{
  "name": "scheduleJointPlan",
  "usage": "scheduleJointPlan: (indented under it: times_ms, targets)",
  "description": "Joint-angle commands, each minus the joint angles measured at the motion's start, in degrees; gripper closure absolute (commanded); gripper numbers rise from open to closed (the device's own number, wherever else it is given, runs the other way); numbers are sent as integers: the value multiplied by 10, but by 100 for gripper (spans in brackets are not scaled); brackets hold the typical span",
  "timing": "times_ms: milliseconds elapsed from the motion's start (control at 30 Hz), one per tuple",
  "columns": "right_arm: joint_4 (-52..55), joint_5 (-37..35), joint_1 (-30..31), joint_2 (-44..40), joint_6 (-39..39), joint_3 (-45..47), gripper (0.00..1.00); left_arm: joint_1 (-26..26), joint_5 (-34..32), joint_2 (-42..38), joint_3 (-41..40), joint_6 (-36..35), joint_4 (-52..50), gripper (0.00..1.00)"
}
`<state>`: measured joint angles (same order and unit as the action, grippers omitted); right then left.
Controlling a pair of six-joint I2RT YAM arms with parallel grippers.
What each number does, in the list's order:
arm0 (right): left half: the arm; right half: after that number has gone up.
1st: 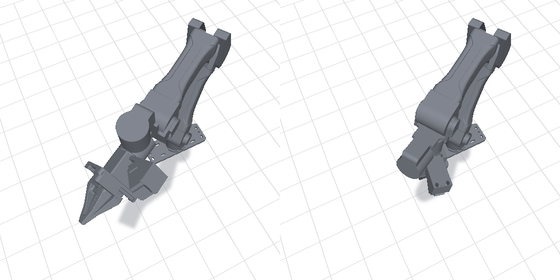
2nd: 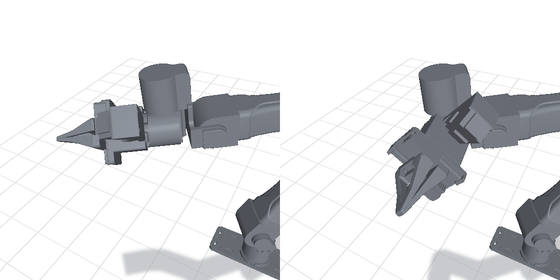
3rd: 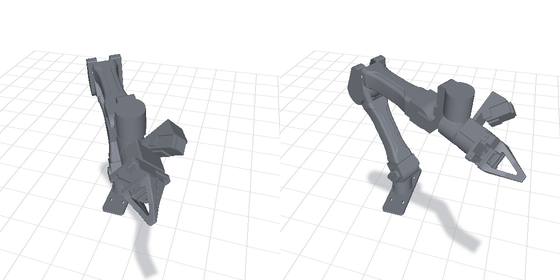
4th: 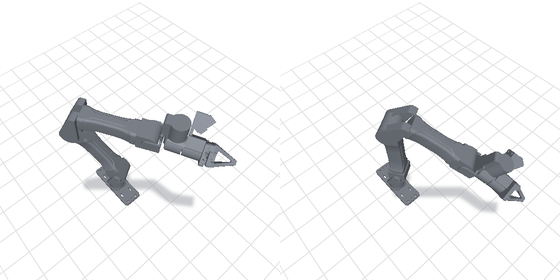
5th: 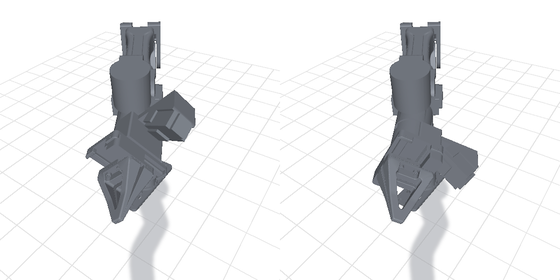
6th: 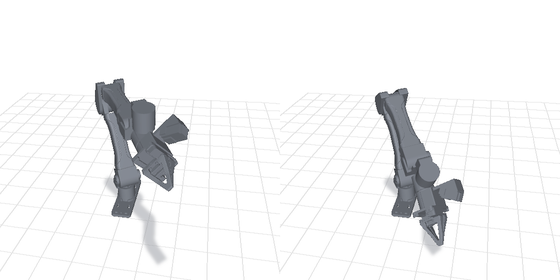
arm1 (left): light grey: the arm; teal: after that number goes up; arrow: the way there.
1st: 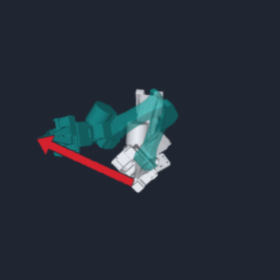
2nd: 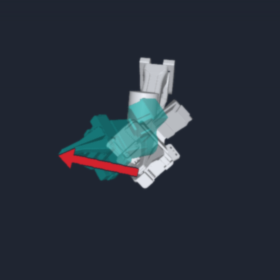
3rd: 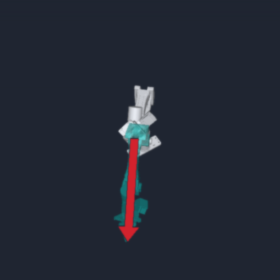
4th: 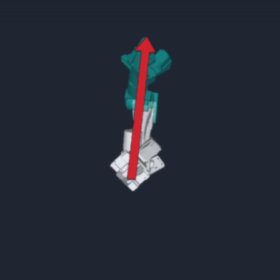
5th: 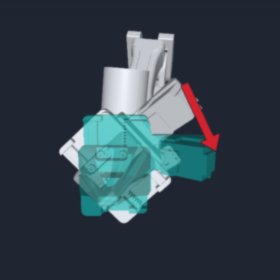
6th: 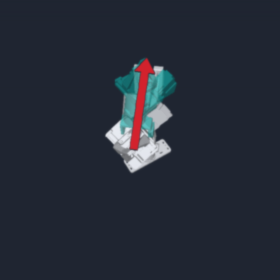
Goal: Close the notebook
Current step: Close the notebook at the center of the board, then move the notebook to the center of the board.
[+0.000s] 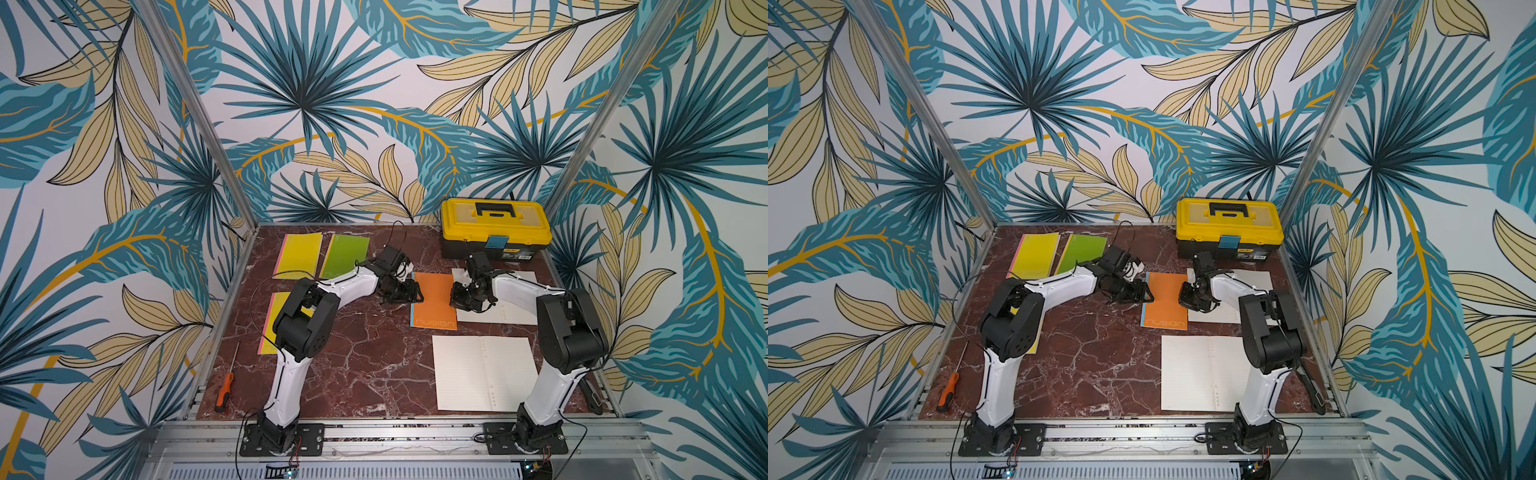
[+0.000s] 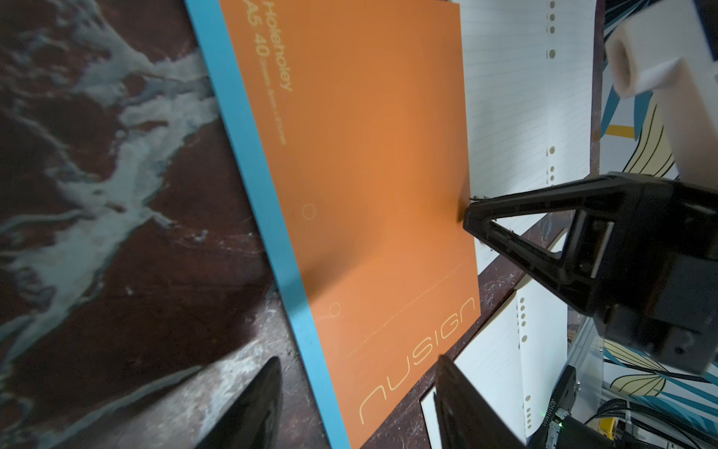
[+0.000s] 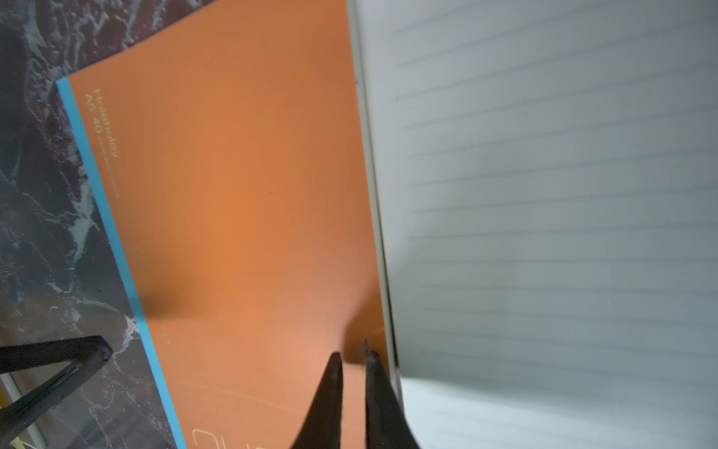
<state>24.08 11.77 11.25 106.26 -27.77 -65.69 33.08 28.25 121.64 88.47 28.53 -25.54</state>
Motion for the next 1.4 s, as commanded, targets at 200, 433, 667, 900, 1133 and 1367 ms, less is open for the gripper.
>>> scheduleJointPlan:
  times_ms: [200, 433, 667, 900, 1133, 1367]
  targets:
    - [26, -25, 0, 1, 11, 4, 84, 3, 0, 19, 18, -4, -6, 37]
    - [30, -29, -1, -5, 11, 10, 83, 3, -1, 21, 18, -4, -6, 37]
    - [30, -27, -1, -17, 12, 20, 81, 3, 0, 22, 20, -5, -5, 37]
    - [29, -14, 0, -17, 16, 25, 81, 2, 0, 24, 22, -5, -7, 37]
    - [34, 4, 15, 2, 28, 10, 83, 2, -18, 25, 26, -8, -23, 39]
    - [30, 7, 34, 18, 26, -1, 84, -2, -65, 22, 21, -19, -57, 42]
